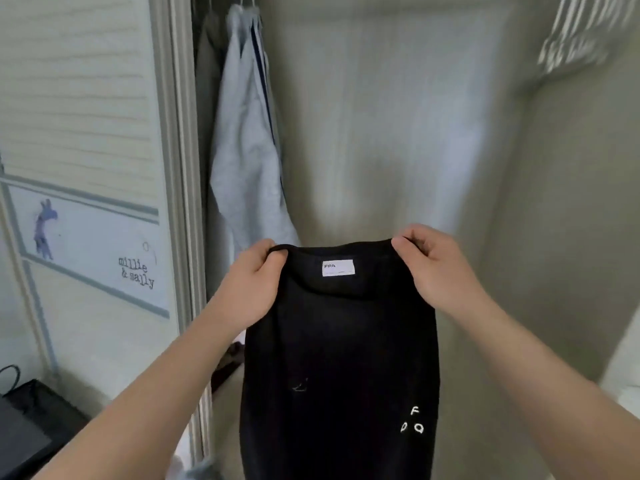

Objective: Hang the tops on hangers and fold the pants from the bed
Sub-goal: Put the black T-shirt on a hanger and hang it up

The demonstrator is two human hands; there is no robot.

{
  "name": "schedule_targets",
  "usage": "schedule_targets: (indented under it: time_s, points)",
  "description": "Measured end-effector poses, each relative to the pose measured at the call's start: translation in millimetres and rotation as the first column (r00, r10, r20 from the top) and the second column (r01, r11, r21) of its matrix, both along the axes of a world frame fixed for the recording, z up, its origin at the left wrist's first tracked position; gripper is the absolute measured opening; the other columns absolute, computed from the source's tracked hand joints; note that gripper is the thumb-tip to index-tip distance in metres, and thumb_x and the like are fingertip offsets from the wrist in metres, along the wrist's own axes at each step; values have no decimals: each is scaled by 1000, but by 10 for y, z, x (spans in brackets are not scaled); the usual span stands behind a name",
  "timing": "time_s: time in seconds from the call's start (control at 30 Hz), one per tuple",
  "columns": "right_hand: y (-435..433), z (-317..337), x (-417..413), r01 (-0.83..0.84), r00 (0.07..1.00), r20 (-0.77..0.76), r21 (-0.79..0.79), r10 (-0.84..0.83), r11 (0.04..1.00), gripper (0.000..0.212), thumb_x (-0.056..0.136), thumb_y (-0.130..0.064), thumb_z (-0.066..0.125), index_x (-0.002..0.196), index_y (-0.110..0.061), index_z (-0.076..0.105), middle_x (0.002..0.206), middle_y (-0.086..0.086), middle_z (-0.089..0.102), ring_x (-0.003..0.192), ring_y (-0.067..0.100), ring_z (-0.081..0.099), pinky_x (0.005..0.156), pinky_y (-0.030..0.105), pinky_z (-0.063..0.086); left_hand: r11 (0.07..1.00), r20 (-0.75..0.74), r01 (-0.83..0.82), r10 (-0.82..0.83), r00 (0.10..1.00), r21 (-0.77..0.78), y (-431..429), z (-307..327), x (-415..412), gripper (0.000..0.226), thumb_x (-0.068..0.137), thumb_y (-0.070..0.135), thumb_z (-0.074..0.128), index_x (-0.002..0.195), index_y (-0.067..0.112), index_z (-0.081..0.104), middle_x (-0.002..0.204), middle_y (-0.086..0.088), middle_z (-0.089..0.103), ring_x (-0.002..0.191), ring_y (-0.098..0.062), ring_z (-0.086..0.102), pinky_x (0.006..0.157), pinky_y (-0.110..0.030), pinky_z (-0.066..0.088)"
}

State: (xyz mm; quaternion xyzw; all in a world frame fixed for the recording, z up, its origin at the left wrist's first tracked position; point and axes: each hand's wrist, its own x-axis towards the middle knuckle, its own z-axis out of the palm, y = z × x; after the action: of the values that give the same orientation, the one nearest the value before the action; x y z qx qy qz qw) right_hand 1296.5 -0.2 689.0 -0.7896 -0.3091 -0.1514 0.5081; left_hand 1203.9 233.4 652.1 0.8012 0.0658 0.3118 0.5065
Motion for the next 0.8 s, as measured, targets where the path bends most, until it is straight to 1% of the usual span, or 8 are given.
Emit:
schedule_targets:
  time_s: [0.1,0.17,0.27,0.47,0.53,0.6,0.7,0.8]
  points:
    - [100,579,177,100,989,103,38,-104,994,27,100,-20,53,81,0,57,71,17,53,63,14,44,61,30,35,996,104,39,-48,993,84,158,648,439,31,101,29,44,87,6,61,72,-1,58,66,-9,54,64,-23,43]
    - [158,980,272,165,973,156,55,-172,985,27,100,-21,53,81,-2,59,66,7,51,60,12,42,58,28,34,989,161,59,-80,984,132,238,1106,689,33,101,27,45,81,2,53,68,0,49,62,-9,47,59,-23,39]
    - [226,1549,440,271,934,236,28,-270,962,27,100,-22,52,76,-10,59,61,-6,48,57,10,41,56,25,32,969,218,81,-133,967,233,325,1763,1039,31,100,24,44,71,13,45,61,3,42,56,-12,40,52,-26,35]
    - [358,2490,720,545,775,455,-132,-437,828,28,102,-24,49,76,-17,56,73,-1,59,75,21,58,62,30,45,923,258,20,-127,958,384,386,2793,1576,29,101,23,40,75,11,47,66,-4,44,62,-21,43,56,-32,31]
    - [369,2713,789,640,714,512,-199,-479,742,26,103,-24,47,80,-16,56,83,3,63,83,27,61,73,37,52,914,278,-28,-93,956,404,360,3030,1683,30,101,23,39,76,10,49,67,-5,47,64,-24,45,56,-33,31]
    - [339,2889,848,735,642,563,-259,-520,627,19,101,-21,44,93,-13,59,96,7,65,88,30,60,79,39,52,913,296,-46,-84,951,405,306,3235,1756,31,100,21,38,72,11,44,65,-5,43,62,-25,42,55,-33,29]
    - [218,3072,908,900,427,727,-281,-538,334,15,96,-14,44,103,-16,56,112,9,64,95,32,54,88,40,39,928,319,-21,-107,942,372,188,3487,1788,32,98,19,39,67,13,35,65,-4,37,61,-24,36,56,-33,27]
    - [25,3175,1007,975,214,824,-211,-524,67,31,91,-17,46,121,-18,55,127,9,55,120,32,48,97,43,33,923,306,8,-136,942,385,14,3655,1788,35,98,17,39,64,15,32,63,-2,34,59,-23,32,53,-30,23]
